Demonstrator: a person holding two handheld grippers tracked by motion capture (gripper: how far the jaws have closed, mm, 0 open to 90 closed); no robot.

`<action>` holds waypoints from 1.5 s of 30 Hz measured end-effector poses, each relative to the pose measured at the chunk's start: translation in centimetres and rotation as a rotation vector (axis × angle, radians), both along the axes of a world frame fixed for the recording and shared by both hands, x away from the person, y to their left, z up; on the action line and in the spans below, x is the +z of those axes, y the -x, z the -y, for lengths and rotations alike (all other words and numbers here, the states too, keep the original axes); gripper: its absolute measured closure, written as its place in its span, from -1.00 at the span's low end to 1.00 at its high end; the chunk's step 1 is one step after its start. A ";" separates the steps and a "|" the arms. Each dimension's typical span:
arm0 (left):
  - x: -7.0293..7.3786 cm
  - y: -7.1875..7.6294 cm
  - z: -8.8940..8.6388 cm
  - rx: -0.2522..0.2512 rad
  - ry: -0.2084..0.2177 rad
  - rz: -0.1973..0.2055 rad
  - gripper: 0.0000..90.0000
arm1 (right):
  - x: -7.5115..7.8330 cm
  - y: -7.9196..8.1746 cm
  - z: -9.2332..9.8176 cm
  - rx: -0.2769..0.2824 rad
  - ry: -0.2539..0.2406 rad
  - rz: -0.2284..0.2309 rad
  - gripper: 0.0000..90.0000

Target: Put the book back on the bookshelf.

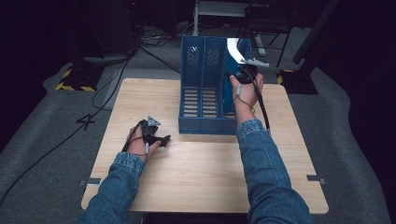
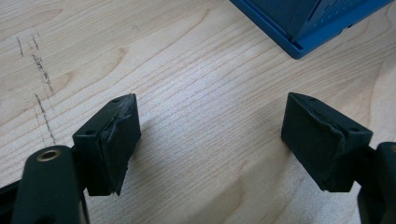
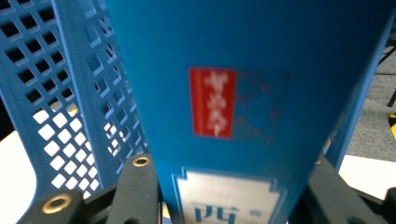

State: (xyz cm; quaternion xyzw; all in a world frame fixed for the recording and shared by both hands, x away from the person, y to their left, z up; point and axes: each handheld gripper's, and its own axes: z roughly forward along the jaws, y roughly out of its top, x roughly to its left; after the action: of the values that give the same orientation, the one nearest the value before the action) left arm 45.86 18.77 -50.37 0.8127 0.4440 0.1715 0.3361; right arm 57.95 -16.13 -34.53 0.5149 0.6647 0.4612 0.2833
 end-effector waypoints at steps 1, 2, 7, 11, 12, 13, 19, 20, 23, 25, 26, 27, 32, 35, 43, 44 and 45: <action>0.0 0.0 0.0 0.001 0.001 0.000 -0.55 | -0.3 -0.1 0.0 0.000 0.002 -0.004 0.34; 0.0 0.0 0.0 0.001 0.001 0.000 -0.55 | -0.6 -0.1 0.0 0.000 0.003 -0.010 0.34; 0.0 0.0 0.0 0.000 0.001 0.000 -0.55 | -2.4 -0.1 0.0 -0.004 0.015 -0.014 0.34; 0.0 0.0 0.0 0.000 0.000 0.000 -0.55 | -2.9 0.0 0.0 -0.012 0.014 0.007 0.34; 0.0 0.0 0.0 0.000 0.000 0.000 -0.55 | -3.0 0.1 -0.2 -0.018 0.017 0.014 0.33; 0.0 0.0 0.0 -0.001 0.000 0.000 -0.55 | -3.1 0.2 -0.3 -0.024 0.018 0.020 0.33; 0.0 0.1 0.1 -0.004 -0.004 -0.003 -0.54 | -3.4 0.4 -0.6 -0.044 0.027 0.046 0.34; 0.0 0.2 0.1 0.001 0.001 0.001 -0.54 | -3.4 0.4 -0.6 -0.045 0.028 0.041 0.34; 0.0 0.3 0.1 -0.003 -0.004 0.003 -0.54 | -3.1 0.0 -0.7 -0.041 0.052 0.021 0.34; 0.0 0.4 0.2 -0.004 0.002 0.002 -0.54 | -3.1 0.0 -0.7 -0.043 0.053 0.016 0.34; 0.0 0.4 0.1 -0.007 0.001 -0.001 -0.54 | -3.1 0.0 -0.7 -0.043 0.053 0.022 0.33; 0.0 0.5 0.1 -0.009 -0.002 -0.001 -0.54 | -3.1 0.1 -0.6 -0.046 0.050 0.021 0.32; 0.0 0.7 0.0 -0.011 0.004 -0.005 -0.54 | -3.1 0.2 -0.2 -0.032 0.051 0.018 0.20; 0.0 0.9 -0.1 -0.008 0.003 -0.004 -0.54 | -2.4 0.7 0.2 -0.012 0.040 0.038 0.05; 0.0 1.7 -0.7 0.001 0.008 -0.002 -0.55 | 0.0 3.3 1.2 0.035 0.068 0.076 -0.06; 0.0 1.7 -0.7 0.001 0.008 -0.002 -0.56 | 0.3 3.7 1.4 0.046 0.074 0.079 -0.08; 0.0 1.8 -0.8 0.001 0.004 -0.004 -0.56 | 0.3 3.7 1.4 0.046 0.074 0.079 -0.08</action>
State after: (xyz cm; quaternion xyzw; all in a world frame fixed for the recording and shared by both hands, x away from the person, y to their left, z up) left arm 44.06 19.59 -50.37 0.8123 0.4453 0.1691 0.3366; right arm 54.26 -17.49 -34.23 0.4698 0.6813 0.4627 0.3177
